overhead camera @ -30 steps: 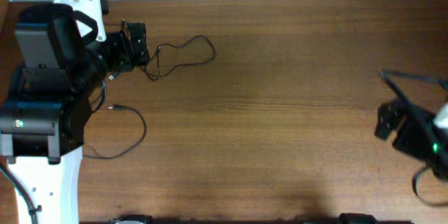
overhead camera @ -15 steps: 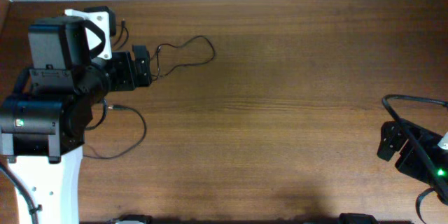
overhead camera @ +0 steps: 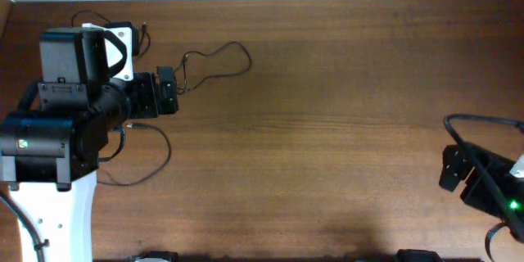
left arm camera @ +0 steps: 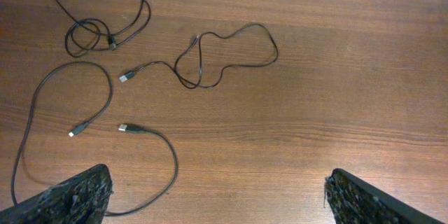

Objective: Untangle cables

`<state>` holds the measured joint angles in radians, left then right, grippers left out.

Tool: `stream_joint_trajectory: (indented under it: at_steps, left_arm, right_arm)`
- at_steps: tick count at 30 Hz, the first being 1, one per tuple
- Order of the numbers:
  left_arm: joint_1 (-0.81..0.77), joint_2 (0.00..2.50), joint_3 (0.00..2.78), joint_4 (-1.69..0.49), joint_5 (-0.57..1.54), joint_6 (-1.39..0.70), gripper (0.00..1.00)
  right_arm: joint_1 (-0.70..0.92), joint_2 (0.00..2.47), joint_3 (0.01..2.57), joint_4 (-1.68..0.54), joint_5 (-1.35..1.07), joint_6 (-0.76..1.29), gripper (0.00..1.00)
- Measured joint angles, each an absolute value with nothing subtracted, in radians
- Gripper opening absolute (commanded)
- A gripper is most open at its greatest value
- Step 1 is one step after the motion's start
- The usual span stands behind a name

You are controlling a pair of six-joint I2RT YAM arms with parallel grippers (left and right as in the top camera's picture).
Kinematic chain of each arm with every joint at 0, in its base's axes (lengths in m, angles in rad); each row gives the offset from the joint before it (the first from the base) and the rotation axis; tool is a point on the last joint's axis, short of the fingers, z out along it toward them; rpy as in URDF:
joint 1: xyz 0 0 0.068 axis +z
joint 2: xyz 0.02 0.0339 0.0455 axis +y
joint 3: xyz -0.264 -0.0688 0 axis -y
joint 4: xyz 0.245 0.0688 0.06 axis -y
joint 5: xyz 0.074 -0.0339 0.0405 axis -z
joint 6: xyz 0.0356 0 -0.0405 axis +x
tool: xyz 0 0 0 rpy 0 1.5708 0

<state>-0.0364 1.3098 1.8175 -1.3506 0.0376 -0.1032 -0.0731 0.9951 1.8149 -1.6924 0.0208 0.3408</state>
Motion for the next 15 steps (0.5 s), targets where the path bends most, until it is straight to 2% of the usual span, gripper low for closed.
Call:
stream_joint_trajectory:
  at_steps: [5,15]
  left_arm:
    - [-0.036,1.310,1.817,-1.351,0.038,-0.103,0.99]
    - [-0.036,1.310,1.817,-1.352,0.038,-0.103,0.99]
  right_arm:
    - [-0.073,0.822,1.668,-1.682,0.014,0.340,0.99]
    - [-0.073,0.424,1.295,-1.393,-0.001,0.341,0.99]
